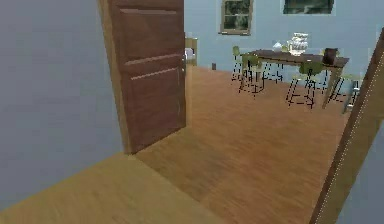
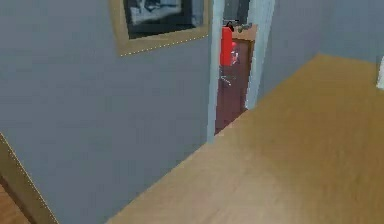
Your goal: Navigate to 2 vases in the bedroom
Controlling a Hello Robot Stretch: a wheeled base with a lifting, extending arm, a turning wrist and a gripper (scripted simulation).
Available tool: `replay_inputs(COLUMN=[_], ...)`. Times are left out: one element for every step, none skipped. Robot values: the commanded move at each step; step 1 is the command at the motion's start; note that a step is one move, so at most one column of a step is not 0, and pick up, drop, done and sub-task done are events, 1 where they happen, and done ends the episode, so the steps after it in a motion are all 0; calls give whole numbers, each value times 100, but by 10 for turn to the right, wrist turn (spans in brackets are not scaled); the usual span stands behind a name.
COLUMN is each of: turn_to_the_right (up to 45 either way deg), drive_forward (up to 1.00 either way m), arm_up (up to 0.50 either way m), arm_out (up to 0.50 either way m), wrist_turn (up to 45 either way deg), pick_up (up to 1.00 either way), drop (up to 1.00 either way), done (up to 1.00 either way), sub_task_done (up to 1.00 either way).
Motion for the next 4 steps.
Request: replay_inputs(turn_to_the_right=[30, 0, 90, 0], drive_forward=[0, 35, 0, 100], arm_up=[0, 0, 0, 0], arm_out=[0, 0, 0, 0], wrist_turn=[0, 0, 0, 0], pick_up=[0, 0, 0, 0], drop=[0, 0, 0, 0], done=[0, 0, 0, 0], sub_task_done=[0, 0, 0, 0])
